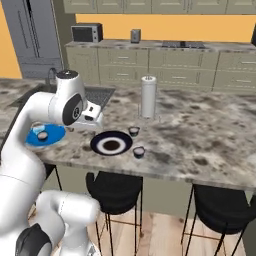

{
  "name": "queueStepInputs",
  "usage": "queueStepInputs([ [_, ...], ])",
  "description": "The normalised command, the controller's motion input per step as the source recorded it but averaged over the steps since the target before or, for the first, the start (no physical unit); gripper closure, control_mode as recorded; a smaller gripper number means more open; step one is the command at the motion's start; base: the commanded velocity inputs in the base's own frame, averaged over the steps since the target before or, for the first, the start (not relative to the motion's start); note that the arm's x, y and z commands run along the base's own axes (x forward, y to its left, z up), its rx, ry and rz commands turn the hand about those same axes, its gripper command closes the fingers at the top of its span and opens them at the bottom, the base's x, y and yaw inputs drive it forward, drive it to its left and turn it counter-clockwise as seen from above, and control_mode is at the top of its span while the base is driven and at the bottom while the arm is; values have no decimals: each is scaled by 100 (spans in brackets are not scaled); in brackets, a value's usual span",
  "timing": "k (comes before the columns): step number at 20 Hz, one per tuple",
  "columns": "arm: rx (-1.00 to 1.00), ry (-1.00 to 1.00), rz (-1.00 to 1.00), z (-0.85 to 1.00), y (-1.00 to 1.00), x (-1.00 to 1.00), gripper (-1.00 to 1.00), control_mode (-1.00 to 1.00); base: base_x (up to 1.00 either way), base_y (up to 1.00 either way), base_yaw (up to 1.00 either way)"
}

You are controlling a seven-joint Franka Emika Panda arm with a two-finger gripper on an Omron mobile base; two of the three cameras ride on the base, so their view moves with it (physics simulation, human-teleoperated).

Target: Place two yogurt containers on each plate.

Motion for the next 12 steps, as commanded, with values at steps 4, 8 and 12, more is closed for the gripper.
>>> queueStepInputs([
  [4, 0, 0, 0, 0, 0, 0, -100, 100, 0, -76, 0],
  [8, 0, 0, 0, 0, 0, 0, -100, 100, 4, -2, -2],
  [12, 0, 0, 0, 0, 0, 0, -100, 100, 1, 65, -3],
])
